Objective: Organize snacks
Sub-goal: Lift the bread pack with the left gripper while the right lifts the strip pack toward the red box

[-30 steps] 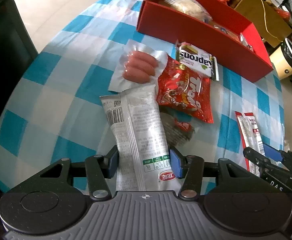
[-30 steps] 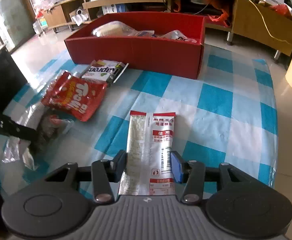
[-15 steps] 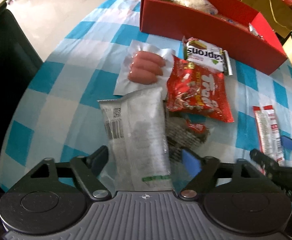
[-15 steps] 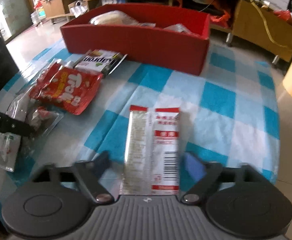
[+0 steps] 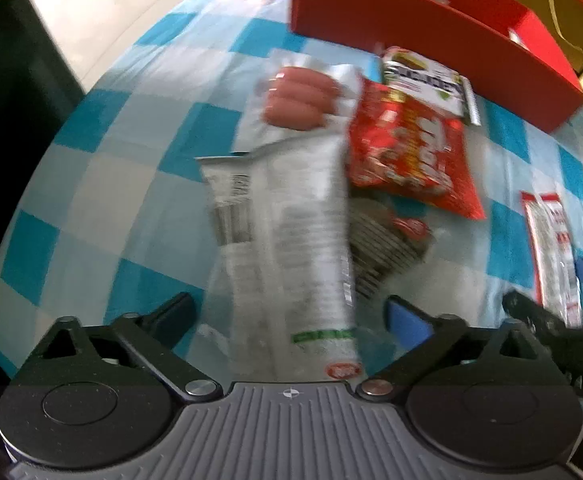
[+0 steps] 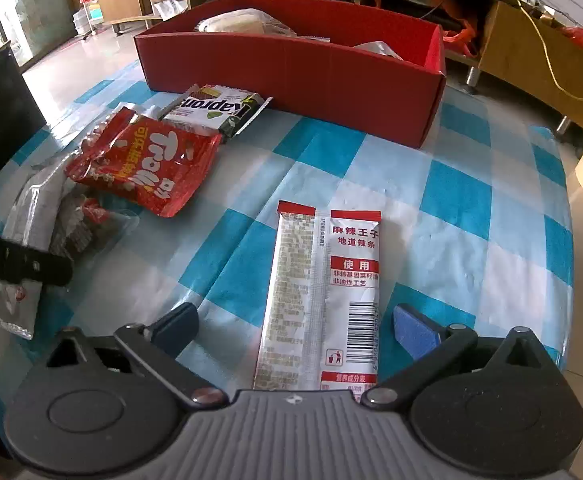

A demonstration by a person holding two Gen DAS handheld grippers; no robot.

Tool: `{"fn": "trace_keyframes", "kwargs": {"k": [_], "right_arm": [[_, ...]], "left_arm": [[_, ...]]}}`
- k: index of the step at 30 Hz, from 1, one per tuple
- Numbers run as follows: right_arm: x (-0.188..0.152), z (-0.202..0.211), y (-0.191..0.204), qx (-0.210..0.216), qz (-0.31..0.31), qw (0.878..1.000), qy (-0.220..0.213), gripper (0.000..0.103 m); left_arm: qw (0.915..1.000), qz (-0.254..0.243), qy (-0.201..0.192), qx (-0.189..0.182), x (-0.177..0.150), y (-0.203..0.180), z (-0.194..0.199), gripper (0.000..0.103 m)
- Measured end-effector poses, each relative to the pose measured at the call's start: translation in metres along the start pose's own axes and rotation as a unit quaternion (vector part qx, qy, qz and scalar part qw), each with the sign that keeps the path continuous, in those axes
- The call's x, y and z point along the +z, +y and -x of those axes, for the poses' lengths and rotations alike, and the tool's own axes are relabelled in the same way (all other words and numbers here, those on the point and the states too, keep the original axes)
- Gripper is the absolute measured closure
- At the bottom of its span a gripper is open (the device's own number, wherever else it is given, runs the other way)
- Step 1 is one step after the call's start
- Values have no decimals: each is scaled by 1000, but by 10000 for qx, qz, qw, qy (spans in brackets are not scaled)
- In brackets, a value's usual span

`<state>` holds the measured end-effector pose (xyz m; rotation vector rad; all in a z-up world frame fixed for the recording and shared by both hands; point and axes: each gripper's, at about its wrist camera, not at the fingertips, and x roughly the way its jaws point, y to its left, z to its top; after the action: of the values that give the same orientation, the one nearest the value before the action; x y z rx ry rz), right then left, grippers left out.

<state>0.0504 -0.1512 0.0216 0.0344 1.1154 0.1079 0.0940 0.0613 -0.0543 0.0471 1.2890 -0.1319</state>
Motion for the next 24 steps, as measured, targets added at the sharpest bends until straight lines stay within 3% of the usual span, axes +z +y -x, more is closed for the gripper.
{"fn": "trace_keyframes", "kwargs": {"k": [2, 4, 6, 10, 24], "right_arm": [[1, 4, -2, -17, -29, 10000, -58, 21], [1, 10, -7, 8, -99, 9998, -153, 50], [1, 13, -14, 90, -198, 9996, -184, 53], [1, 18, -16, 175, -309, 9991, -237, 57], [12, 42, -25, 498, -689, 9942, -663, 58]], "left_arm": [[10000, -66, -52, -7, -2, -4, 3, 17], [10000, -42, -45, -11, -2, -5, 5, 20], [10000, 16, -49, 20, -1, -2, 7, 25], [9998, 69, -183, 48, 0, 0, 16, 47], [9959, 369, -645, -522, 9, 4, 46, 52]]}}
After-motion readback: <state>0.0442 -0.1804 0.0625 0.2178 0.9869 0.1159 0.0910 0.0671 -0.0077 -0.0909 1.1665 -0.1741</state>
